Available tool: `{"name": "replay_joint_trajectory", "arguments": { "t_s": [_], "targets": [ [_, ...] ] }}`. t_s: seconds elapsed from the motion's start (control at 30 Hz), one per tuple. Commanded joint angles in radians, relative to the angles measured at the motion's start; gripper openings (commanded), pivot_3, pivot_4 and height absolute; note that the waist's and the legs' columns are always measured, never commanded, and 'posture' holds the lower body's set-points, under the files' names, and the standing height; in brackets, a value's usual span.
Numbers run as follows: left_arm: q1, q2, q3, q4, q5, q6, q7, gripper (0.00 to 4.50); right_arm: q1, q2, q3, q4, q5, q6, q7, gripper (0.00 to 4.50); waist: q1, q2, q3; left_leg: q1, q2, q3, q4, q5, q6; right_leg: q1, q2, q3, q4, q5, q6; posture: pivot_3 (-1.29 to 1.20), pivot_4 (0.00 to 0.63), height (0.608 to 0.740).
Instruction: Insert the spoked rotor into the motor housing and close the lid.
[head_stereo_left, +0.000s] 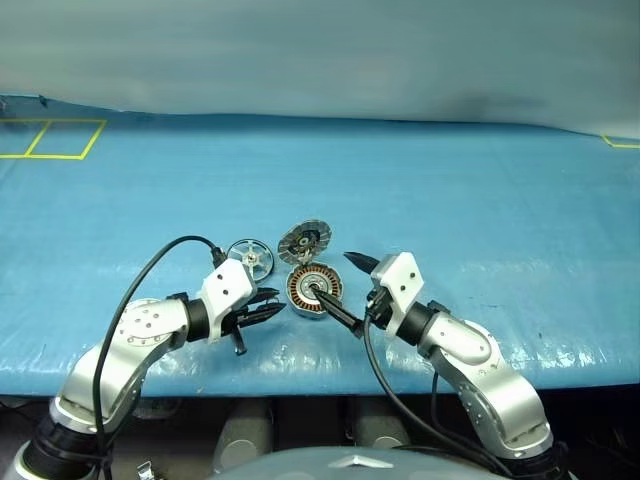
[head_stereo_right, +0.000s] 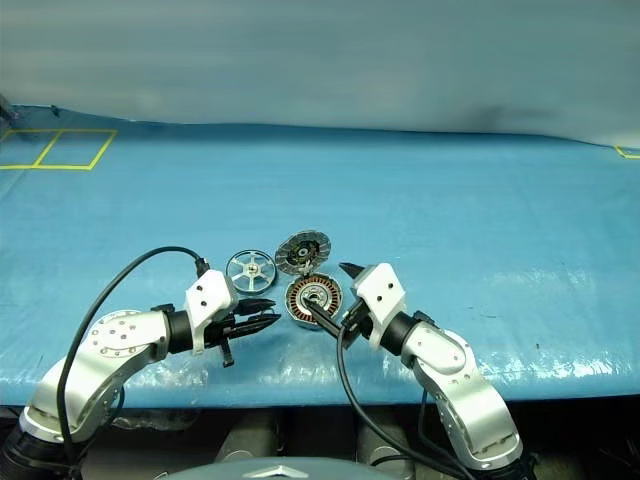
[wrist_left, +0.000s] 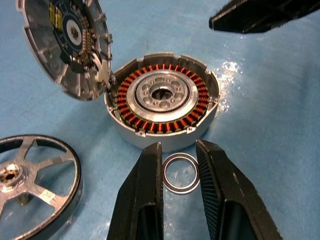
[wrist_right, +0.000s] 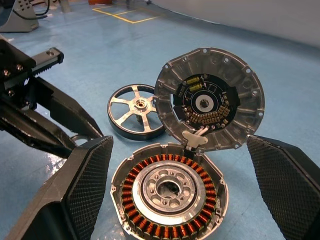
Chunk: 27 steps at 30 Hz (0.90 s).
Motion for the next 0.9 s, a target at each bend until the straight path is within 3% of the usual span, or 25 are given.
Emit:
{"name": "replay_joint_trajectory", "arguments": {
  "t_s": [0.03, 0.3, 0.9],
  "targets": [
    [-0.039, -0.013, -0.034, -0.020, 0.007, 0.019, 0.018, 0.65, 0.039, 0.004, -0.046, 0.023, 0.014, -0.125, 0.021, 4.50, -0.001, 0.000, 0.000, 0.000, 0.000, 0.000, 0.000, 0.000, 0.000, 0.000, 0.000, 0.000, 0.000, 0.000, 0.000, 0.00, 0.150, 0.740],
    [-0.127, -0.076, -0.127, 0.044, 0.056, 0.040, 0.080, 0.65, 0.127, -0.025, -0.123, 0.150, 0.059, -0.214, 0.090, 4.50, 0.004, 0.000, 0.000, 0.000, 0.000, 0.000, 0.000, 0.000, 0.000, 0.001, 0.000, 0.001, 0.000, 0.000, 0.000, 0.00, 0.150, 0.740],
    [-0.259, -0.227, -0.224, 0.306, 0.189, -0.138, 0.101, 0.65, 0.183, -0.004, -0.106, 0.233, 0.018, -0.298, 0.074, 4.50, 0.006, 0.000, 0.000, 0.000, -0.001, 0.000, 0.002, 0.000, 0.000, 0.001, 0.000, 0.001, 0.001, 0.001, 0.001, 0.00, 0.150, 0.740]
  ]
}}
